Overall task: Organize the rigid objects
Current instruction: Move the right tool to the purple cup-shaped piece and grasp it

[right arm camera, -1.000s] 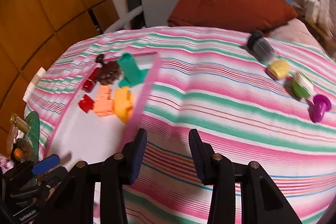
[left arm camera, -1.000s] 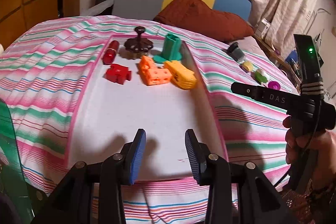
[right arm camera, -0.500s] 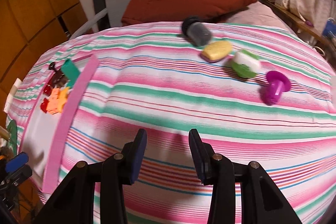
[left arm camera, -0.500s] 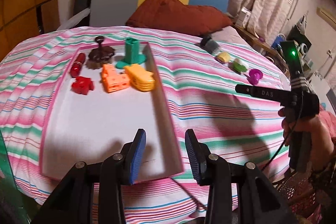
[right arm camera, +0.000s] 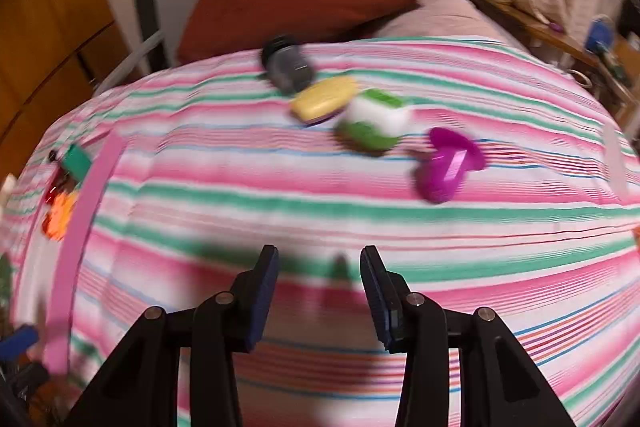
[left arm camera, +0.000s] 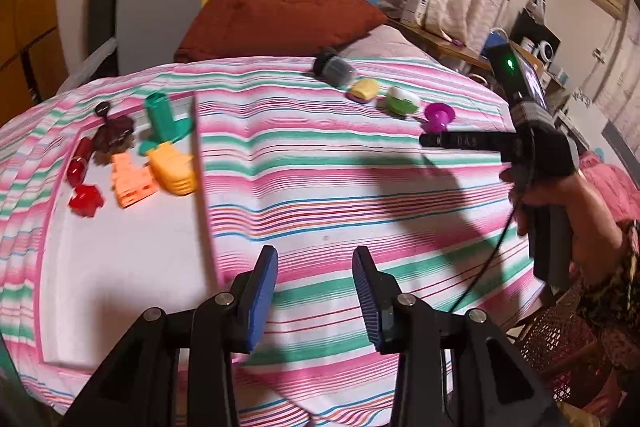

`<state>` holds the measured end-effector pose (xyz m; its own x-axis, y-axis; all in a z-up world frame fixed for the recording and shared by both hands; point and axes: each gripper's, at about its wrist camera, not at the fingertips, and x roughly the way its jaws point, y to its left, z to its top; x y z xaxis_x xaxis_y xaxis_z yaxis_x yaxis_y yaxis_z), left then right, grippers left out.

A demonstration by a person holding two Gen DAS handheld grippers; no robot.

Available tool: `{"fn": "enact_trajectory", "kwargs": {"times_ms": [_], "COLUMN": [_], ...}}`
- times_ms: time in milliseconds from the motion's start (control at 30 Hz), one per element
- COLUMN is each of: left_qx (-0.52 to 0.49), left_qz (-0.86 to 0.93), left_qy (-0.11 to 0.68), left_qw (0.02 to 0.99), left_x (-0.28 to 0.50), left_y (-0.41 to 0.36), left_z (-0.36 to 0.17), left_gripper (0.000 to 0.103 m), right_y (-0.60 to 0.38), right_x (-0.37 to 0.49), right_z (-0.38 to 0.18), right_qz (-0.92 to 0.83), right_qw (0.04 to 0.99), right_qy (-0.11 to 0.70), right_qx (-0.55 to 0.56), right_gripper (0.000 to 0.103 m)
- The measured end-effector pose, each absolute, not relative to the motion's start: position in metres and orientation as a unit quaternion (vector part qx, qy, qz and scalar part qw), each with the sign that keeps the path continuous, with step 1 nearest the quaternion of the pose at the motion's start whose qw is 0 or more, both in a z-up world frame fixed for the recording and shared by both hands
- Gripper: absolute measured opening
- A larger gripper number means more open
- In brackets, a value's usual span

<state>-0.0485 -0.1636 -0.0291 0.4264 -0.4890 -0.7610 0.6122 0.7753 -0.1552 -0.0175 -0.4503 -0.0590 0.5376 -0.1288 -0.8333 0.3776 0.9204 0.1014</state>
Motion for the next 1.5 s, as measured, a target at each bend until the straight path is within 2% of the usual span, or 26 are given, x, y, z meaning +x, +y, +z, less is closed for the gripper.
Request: {"fn": "enact_trajectory", "kwargs": {"times_ms": [333,567,833,1000,1133,1233,1300,1500], "left_qx": [0.093,0.087,0.099,0.102,0.111,0.113,0.110,0.094], "left_qz": [-0.348,-0.342,-0.339,-0.341,-0.347,-0.353,-0.353,-0.347], "left_qy": [0.420,0.430,0.432,0.440,0.439,0.437,0.438,0.447], "left_qw": [0.833,0.831,0.829,0.825,0.821,0.820,0.819,0.819], "left_x": [-0.062,-0.061,-0.062,-0.061,-0.064,-0.064,-0.062,-0.052], "left_y": [-0.181,-0.182,-0.190,-0.200,-0.211,-0.217,-0.221,-0.226], "left_z": [-0.032,-0.035,-0.036,-0.040,-0.040,-0.039,-0.039,-0.040], "left_gripper": [0.039,0.039,0.039,0.039,0.039,0.039,0.039,0.039], "right_y": [-0.535,-0.549,-0.570,-0.606,-0.637,-0.645,-0.641,-0.577], "right_x": [-0.029,-0.007,0.016,0.004,-0.011,-0.023,-0.024,0.004], "right_z": [-0.058,-0.061,-0.073,-0.086,-0.107,-0.102,-0.089,-0.044], "right_qz": [-0.220,-0.185,-0.103,-0.137,-0.175,-0.197,-0.196,-0.184], "right_qw": [0.855,0.878,0.879,0.837,0.798,0.793,0.806,0.899], "right_qy": [0.419,0.393,0.397,0.376,0.374,0.351,0.336,0.331], "right_qx": [0.214,0.200,0.243,0.374,0.439,0.458,0.446,0.221], "right_gripper": [0.043,0.043,0.043,0.043,0.043,0.046,0.052,0.067]}}
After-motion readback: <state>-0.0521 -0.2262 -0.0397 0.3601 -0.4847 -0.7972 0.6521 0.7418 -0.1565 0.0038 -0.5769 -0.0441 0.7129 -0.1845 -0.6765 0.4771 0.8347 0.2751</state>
